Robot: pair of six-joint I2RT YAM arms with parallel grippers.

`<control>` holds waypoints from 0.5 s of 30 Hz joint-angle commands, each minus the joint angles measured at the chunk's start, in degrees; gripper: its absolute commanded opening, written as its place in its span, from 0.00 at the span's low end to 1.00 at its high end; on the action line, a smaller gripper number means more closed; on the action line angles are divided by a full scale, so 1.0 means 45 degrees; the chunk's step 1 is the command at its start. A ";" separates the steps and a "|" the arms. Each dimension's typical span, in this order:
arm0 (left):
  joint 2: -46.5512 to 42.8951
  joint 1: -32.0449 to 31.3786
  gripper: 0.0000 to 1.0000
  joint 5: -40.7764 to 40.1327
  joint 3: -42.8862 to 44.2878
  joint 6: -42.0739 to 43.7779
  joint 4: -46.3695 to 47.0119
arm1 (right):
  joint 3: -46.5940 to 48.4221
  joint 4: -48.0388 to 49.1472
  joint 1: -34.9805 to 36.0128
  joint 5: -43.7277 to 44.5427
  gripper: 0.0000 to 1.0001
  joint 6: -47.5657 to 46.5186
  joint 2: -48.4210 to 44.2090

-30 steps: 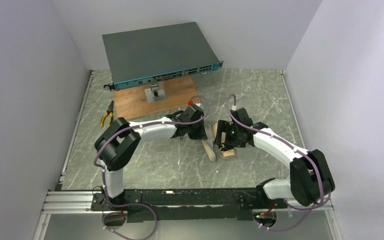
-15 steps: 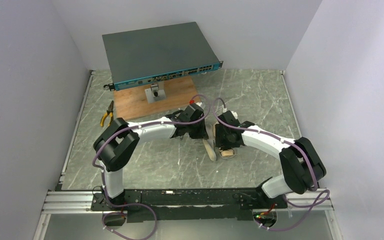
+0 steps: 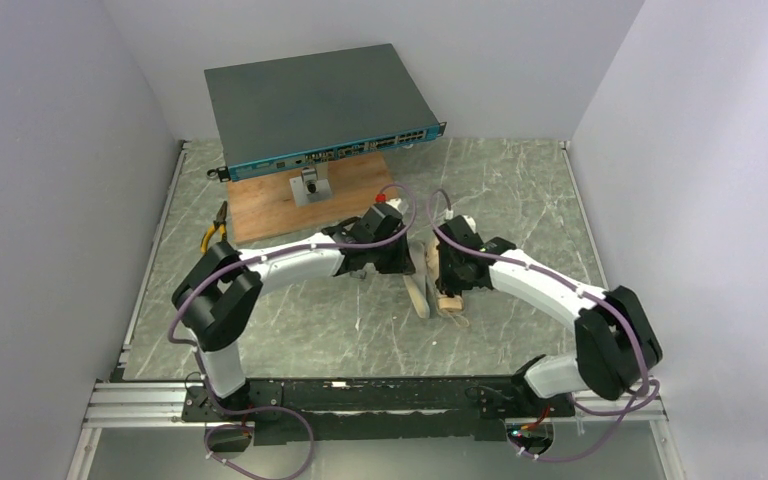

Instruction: Open the umbrella

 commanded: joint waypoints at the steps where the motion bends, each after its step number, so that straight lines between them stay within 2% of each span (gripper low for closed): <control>1: -0.1369 -0.0052 0.00 -0.0237 -0.0063 0.0271 -0.0285 | 0.1783 -0.1230 -0.0078 -0.0317 0.00 0.0187 -0.1808; 4: -0.2173 -0.0050 0.00 -0.0618 -0.0200 0.0224 -0.0974 | 0.2592 -0.1794 -0.0094 -0.0433 0.00 0.0313 -0.2622; 10: -0.4385 0.0192 0.00 -0.2835 -0.0913 0.0120 -0.3745 | 0.3424 -0.2554 -0.0126 -0.0266 0.00 0.0427 -0.3799; 13: -0.6066 0.0848 0.00 -0.3446 -0.1993 0.0014 -0.4570 | 0.3301 -0.2583 -0.0153 -0.0340 0.00 0.0500 -0.4165; 15: -0.7296 0.1792 0.00 -0.3750 -0.2879 -0.0035 -0.5021 | 0.3112 -0.2467 -0.0169 -0.0511 0.00 0.0588 -0.4274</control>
